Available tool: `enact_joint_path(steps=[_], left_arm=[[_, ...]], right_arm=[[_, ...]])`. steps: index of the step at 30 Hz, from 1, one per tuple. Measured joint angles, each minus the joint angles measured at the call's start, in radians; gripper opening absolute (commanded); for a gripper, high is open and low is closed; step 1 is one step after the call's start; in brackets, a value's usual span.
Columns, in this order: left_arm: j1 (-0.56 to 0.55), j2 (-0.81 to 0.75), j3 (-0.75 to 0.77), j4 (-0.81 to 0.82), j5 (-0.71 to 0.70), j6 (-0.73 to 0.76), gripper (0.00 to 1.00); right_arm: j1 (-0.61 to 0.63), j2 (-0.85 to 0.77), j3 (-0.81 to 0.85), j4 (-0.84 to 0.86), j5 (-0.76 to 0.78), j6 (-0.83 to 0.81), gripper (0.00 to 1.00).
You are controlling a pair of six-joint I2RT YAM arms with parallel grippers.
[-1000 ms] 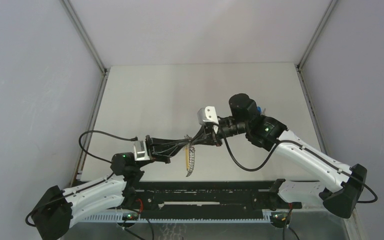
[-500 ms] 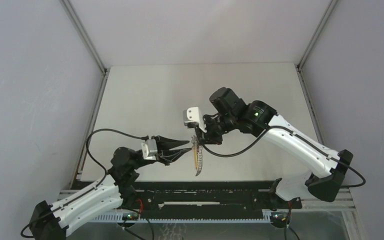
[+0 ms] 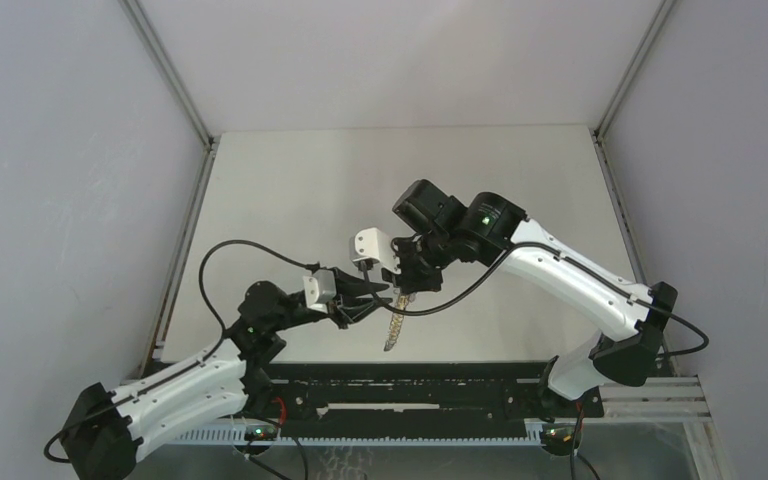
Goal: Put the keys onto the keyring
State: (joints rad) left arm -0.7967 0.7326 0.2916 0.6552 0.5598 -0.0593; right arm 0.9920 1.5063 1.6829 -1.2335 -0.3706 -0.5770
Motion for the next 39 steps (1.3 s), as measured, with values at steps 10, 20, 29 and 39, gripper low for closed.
enact_joint_path(steps=[10,20,29,39], left_arm=[[0.0,0.054,0.009,0.048,0.029,-0.009,0.3],[0.001,0.107,0.023,0.1,0.073,-0.036,0.25],[0.001,0.113,0.024,0.101,0.074,-0.035,0.15],[0.001,0.112,0.031,0.064,0.07,-0.015,0.0]], right_arm=[[0.025,0.023,0.016,-0.014,0.013,-0.016,0.0],[0.037,0.048,0.035,-0.029,0.03,-0.021,0.0],[0.042,0.048,0.046,-0.037,0.039,-0.027,0.0],[0.048,0.048,0.046,-0.044,0.056,-0.03,0.0]])
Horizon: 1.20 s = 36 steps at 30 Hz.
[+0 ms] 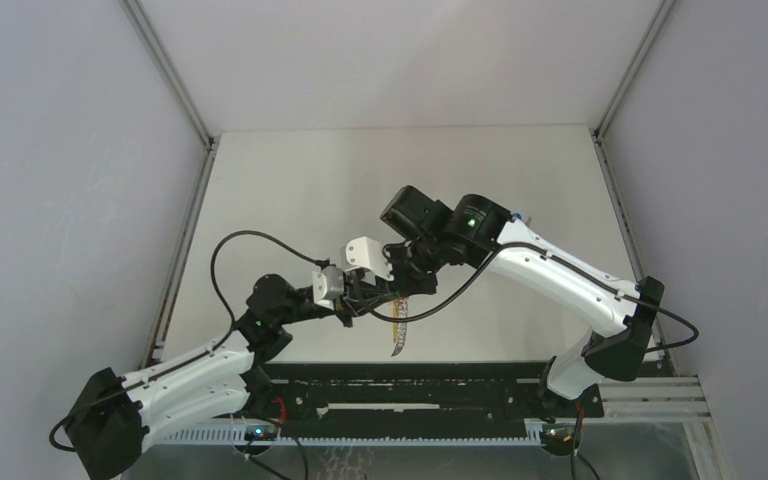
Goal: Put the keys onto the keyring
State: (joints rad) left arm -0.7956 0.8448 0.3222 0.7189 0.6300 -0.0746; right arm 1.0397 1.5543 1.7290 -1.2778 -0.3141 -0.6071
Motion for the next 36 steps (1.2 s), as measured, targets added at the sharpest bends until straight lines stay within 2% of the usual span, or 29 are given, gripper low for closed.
enact_joint_path(steps=[1,8,12,16,18,24,29,36], left_arm=[[0.0,-0.001,0.002,-0.005,0.0,0.003,0.0],[0.0,-0.017,0.006,-0.03,-0.02,0.011,0.0],[0.0,-0.03,0.002,-0.002,-0.053,0.005,0.0],[0.0,-0.037,-0.014,0.108,-0.08,-0.021,0.0],[0.0,-0.038,-0.032,0.169,-0.087,-0.034,0.0],[0.0,-0.029,-0.065,0.322,-0.103,-0.071,0.0],[0.0,-0.024,-0.077,0.417,-0.115,-0.085,0.0],[0.0,-0.018,-0.078,0.466,-0.13,-0.099,0.0]], right_arm=[[0.0,0.0,0.0,0.0,0.0,0.0,0.0],[0.001,-0.027,-0.013,0.036,-0.002,0.01,0.17],[-0.026,-0.14,-0.1,0.12,-0.037,0.029,0.23],[-0.099,-0.293,-0.226,0.232,-0.135,0.077,0.25],[-0.156,-0.357,-0.289,0.297,-0.184,0.119,0.31],[-0.298,-0.492,-0.508,0.561,-0.33,0.294,0.33],[-0.319,-0.539,-0.633,0.78,-0.379,0.443,0.31],[-0.339,-0.571,-0.753,1.066,-0.444,0.624,0.31]])
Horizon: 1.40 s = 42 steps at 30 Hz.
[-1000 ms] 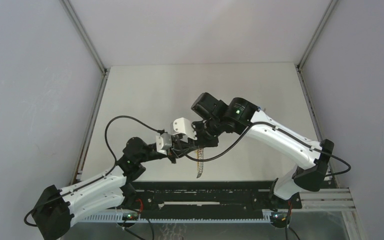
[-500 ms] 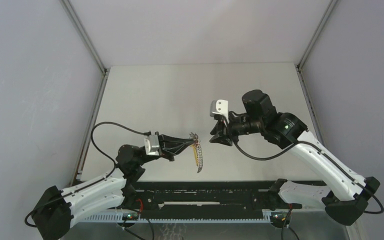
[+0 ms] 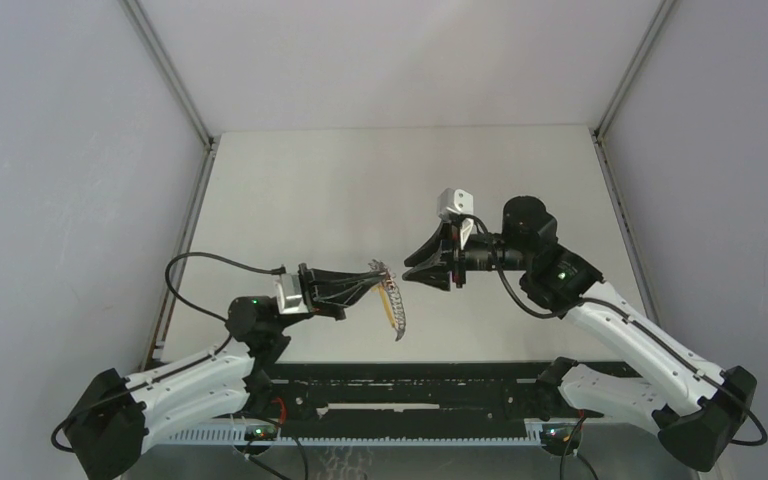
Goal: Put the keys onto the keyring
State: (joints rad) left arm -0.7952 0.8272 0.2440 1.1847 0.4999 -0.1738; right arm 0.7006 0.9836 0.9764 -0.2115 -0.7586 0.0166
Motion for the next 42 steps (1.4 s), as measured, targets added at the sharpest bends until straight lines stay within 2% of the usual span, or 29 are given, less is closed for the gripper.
enact_joint_path(steps=[9,16,26,30,31,42], left_arm=[[0.0,0.024,0.0,0.026,0.0,-0.001,0.0],[0.0,0.024,0.0,0.039,0.0,-0.002,0.0],[0.0,0.023,0.0,0.047,0.0,-0.003,0.0],[0.0,0.023,0.0,0.049,0.0,-0.004,0.0],[0.0,0.023,0.0,0.051,0.0,-0.006,0.0],[0.0,0.024,0.0,0.078,0.002,-0.019,0.01]], right_arm=[[0.0,0.013,-0.014,0.163,-0.068,0.105,0.3],[0.001,0.044,-0.014,0.192,-0.086,0.134,0.28],[0.017,0.059,-0.014,0.194,-0.101,0.145,0.16],[0.019,0.068,-0.014,0.193,-0.109,0.144,0.01],[0.019,0.069,-0.014,0.193,-0.11,0.145,0.0],[0.008,0.097,0.008,0.157,-0.139,0.162,0.0]])
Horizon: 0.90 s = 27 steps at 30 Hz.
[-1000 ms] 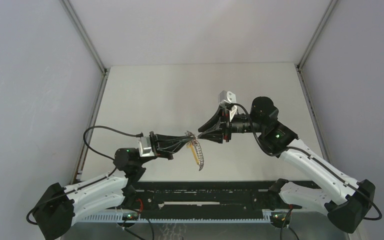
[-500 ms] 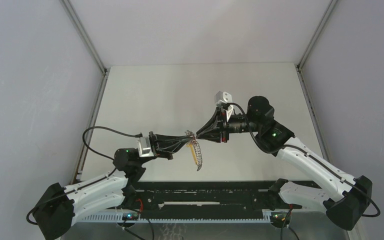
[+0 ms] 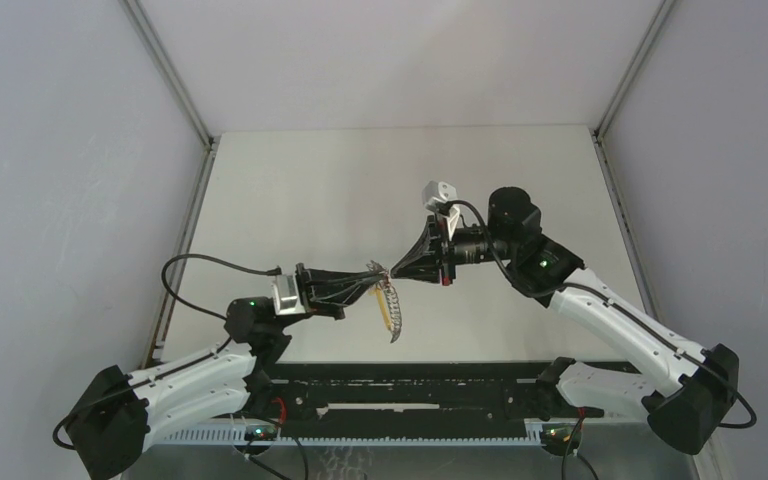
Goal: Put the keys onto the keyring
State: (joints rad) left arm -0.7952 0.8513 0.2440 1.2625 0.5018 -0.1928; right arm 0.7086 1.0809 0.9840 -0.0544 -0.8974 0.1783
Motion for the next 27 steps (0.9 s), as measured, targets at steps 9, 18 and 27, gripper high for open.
enact_joint_path(steps=[9,18,27], left_arm=[[0.0,0.009,0.0,0.032,0.006,-0.008,0.0],[0.0,0.011,0.0,0.046,0.007,-0.008,0.0],[0.0,0.003,-0.022,0.051,0.007,-0.007,0.0]], right_arm=[[-0.002,0.04,0.031,-0.026,-0.037,0.033,0.0],[-0.004,0.077,0.076,-0.071,-0.06,0.043,0.0],[-0.074,0.061,0.163,-0.257,-0.085,-0.028,0.0]])
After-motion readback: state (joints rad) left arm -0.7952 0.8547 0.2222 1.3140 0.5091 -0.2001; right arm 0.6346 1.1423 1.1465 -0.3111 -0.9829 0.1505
